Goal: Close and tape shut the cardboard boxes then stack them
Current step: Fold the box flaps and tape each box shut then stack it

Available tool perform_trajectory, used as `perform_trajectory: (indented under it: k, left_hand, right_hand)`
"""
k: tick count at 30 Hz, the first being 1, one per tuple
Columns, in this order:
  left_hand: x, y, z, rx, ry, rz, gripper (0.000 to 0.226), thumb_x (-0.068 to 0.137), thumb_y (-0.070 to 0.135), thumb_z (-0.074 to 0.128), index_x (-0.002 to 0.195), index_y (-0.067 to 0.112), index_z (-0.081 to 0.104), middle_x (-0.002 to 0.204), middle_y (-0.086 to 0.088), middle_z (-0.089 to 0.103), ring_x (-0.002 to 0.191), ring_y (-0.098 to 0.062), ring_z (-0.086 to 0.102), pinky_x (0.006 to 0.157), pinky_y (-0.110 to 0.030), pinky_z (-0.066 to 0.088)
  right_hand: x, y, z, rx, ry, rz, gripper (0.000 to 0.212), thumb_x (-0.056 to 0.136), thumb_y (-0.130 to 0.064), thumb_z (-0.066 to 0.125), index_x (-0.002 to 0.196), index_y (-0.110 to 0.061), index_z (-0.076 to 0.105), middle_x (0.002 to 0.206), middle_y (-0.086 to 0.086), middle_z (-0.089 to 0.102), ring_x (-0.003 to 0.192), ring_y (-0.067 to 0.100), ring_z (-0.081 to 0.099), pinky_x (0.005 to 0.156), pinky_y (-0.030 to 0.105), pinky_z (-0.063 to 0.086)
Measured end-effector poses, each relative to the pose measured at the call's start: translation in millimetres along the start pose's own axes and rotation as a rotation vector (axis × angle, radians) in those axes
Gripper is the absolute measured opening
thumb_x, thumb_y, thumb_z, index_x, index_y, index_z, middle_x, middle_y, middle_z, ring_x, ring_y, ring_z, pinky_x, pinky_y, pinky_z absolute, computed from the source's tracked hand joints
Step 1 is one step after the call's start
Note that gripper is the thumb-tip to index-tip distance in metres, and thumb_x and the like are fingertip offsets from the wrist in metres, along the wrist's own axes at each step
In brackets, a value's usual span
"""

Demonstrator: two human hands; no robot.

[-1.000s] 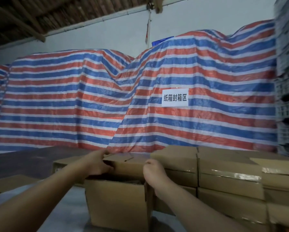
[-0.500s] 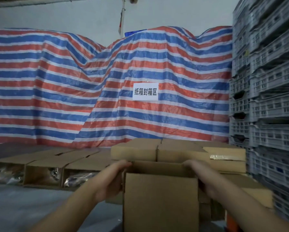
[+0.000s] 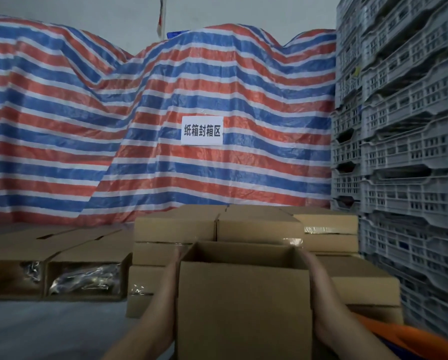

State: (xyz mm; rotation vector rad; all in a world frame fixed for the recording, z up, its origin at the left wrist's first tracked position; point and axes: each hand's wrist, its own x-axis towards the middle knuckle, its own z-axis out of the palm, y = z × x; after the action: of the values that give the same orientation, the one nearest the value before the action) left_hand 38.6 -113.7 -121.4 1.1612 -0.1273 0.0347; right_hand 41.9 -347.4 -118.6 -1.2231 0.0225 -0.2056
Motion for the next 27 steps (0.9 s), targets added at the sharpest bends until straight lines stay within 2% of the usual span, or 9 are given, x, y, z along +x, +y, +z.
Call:
perform_trajectory:
  k: [2,4,6,10,14,16,22,27]
  left_hand:
    - [0.5,-5.2,-2.5,0.026,-0.021,0.002,0.066,0.089,0.056,0.043,0.054,0.012,0.076,0.066,-0.013,0.071,0.051,-0.022,0.068,0.046,-0.025,0.049]
    - [-1.7,-5.8,-3.8,0.058,-0.036,0.037,0.055,0.077,0.056,0.051,0.053,0.014,0.076,0.068,-0.012,0.072,0.053,-0.022,0.069,0.056,-0.031,0.048]
    - [-4.5,-5.4,-4.9,0.074,-0.046,0.058,0.051,0.073,0.055,0.052,0.052,0.015,0.075,0.068,-0.011,0.072,0.055,-0.021,0.069,0.062,-0.034,0.047]
    - [-9.5,-7.9,-5.8,0.102,-0.063,0.088,0.053,0.084,0.052,0.050,0.051,0.020,0.075,0.067,-0.007,0.071,0.058,-0.018,0.068,0.067,-0.034,0.049]
    - [-15.0,-7.3,-5.0,0.111,-0.091,0.115,0.044,0.066,0.057,0.055,0.056,0.019,0.076,0.067,-0.006,0.071,0.059,-0.018,0.069,0.068,-0.035,0.047]
    - [-15.5,-6.8,-5.9,0.115,-0.102,0.117,0.044,0.064,0.057,0.056,0.059,0.019,0.077,0.068,-0.006,0.071,0.060,-0.018,0.069,0.067,-0.035,0.048]
    - [-13.4,-7.3,-4.7,0.117,-0.063,0.098,0.047,0.077,0.053,0.054,0.060,0.015,0.076,0.067,-0.009,0.071,0.057,-0.019,0.068,0.067,-0.036,0.046]
    - [-13.0,-3.1,-7.0,0.113,-0.118,0.066,0.043,0.072,0.050,0.056,0.065,0.014,0.079,0.073,-0.012,0.072,0.062,-0.022,0.070,0.066,-0.036,0.048]
  right_hand:
    - [2.2,6.0,-2.9,0.002,-0.041,-0.058,0.062,0.096,-0.054,0.046,0.060,-0.016,0.079,0.063,0.011,0.070,0.052,0.023,0.069,0.055,0.031,0.050]
    - [3.0,9.5,-5.4,0.013,-0.061,-0.098,0.063,0.098,-0.049,0.046,0.054,-0.014,0.075,0.056,0.007,0.067,0.047,0.020,0.066,0.061,0.036,0.044]
    - [3.4,11.1,-6.7,0.006,-0.076,-0.125,0.061,0.099,-0.045,0.046,0.054,-0.015,0.074,0.057,0.007,0.067,0.048,0.020,0.066,0.063,0.037,0.043]
    - [0.7,8.1,-7.4,-0.015,-0.097,-0.157,0.058,0.099,-0.044,0.047,0.055,-0.019,0.076,0.063,0.007,0.070,0.055,0.021,0.069,0.065,0.037,0.047]
    - [-2.9,7.5,-5.9,0.003,-0.120,-0.175,0.058,0.099,-0.047,0.046,0.060,-0.019,0.078,0.067,0.008,0.072,0.059,0.021,0.071,0.068,0.037,0.048]
    - [-4.4,7.4,-6.1,0.010,-0.135,-0.172,0.059,0.100,-0.049,0.045,0.061,-0.020,0.078,0.068,0.007,0.072,0.061,0.021,0.071,0.068,0.036,0.048]
    - [-3.9,8.7,-5.3,0.020,-0.153,-0.160,0.060,0.096,-0.058,0.045,0.066,-0.020,0.080,0.072,0.008,0.073,0.065,0.022,0.072,0.066,0.034,0.051]
    - [-2.9,9.3,-3.8,0.032,-0.152,-0.128,0.059,0.074,-0.070,0.054,0.069,-0.017,0.080,0.075,0.012,0.074,0.066,0.025,0.072,0.066,0.034,0.051]
